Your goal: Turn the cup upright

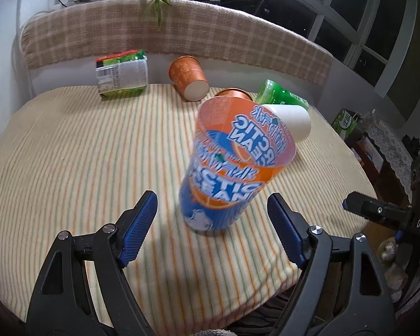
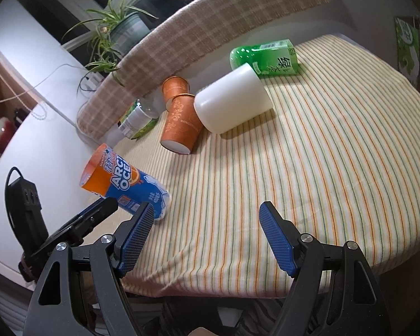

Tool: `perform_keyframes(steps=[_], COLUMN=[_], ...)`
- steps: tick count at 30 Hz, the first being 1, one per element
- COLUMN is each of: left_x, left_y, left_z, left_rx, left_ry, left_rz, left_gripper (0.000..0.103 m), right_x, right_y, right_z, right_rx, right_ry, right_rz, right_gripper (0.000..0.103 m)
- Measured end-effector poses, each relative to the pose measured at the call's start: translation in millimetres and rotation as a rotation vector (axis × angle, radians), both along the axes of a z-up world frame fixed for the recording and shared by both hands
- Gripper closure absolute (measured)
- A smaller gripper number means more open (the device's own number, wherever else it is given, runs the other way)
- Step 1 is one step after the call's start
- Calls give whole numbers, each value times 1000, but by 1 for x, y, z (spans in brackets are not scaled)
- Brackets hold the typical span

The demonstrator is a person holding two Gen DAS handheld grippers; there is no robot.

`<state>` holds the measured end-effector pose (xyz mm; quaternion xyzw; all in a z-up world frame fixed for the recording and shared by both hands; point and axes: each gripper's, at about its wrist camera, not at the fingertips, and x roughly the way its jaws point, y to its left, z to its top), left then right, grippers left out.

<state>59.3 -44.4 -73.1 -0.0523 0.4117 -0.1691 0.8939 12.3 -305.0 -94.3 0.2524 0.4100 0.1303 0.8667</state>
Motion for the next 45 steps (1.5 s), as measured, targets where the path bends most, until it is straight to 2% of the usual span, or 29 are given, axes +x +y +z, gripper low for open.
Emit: perform_keyframes(steps=[6,15,17,19,25,27,45], left_x=[-13,-42,-46,-51,-61,-64,-69], left_y=[17,34,35,36,35,35,38], left_z=[9,42,50,56,70,72,79], left_rx=[31,85,88,83,99,99,117], left_ry=[-54,-263,-306,-343,-426,-441,-467], left_rz=[61,196,212,222,244,249,265], left_gripper=[20,20,17,8,5,1,1], right_x=[-3,-15,-17,-20,-24,-24,-23], right_y=[11,35,40,45,56,59,66], right_z=[11,36,41,46,54,55,54], right_rx=[-84,-305,-344,-382,-467,-483,-503], right_ry=[-57,-221,-255,-291,-370,-385,-399], right_rz=[4,-27,-36,-49,-86,-91,-89], right_gripper=[25,25,23,23,21,21,20])
